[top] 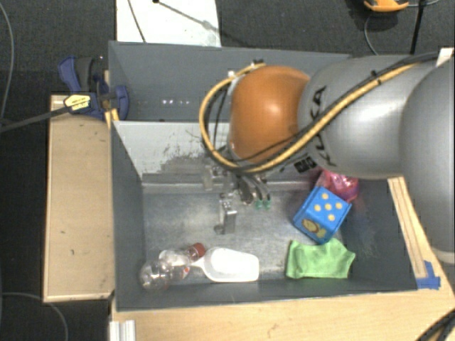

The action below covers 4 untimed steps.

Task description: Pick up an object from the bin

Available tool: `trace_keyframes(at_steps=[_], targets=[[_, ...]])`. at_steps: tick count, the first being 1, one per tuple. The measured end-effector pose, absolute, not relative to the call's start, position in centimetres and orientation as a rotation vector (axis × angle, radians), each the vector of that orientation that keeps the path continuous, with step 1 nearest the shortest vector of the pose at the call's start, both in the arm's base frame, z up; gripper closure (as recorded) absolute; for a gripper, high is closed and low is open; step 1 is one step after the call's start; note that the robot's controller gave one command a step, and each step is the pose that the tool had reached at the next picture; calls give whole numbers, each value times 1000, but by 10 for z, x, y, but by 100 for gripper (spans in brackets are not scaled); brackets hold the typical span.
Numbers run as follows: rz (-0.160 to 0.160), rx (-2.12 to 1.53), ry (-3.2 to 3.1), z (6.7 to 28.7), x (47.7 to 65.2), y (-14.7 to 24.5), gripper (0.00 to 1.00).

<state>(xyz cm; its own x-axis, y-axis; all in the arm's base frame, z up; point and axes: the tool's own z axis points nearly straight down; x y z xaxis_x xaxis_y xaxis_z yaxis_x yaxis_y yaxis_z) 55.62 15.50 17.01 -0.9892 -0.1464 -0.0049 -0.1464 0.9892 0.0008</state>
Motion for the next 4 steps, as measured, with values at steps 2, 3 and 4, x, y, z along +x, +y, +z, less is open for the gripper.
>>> trace_keyframes(at_steps=[2,3,4], targets=[[1,-576,3089,120,501,229,0],[1,-678,3067,68,487,251,0],[-12,-663,3076,70,502,250,100]])
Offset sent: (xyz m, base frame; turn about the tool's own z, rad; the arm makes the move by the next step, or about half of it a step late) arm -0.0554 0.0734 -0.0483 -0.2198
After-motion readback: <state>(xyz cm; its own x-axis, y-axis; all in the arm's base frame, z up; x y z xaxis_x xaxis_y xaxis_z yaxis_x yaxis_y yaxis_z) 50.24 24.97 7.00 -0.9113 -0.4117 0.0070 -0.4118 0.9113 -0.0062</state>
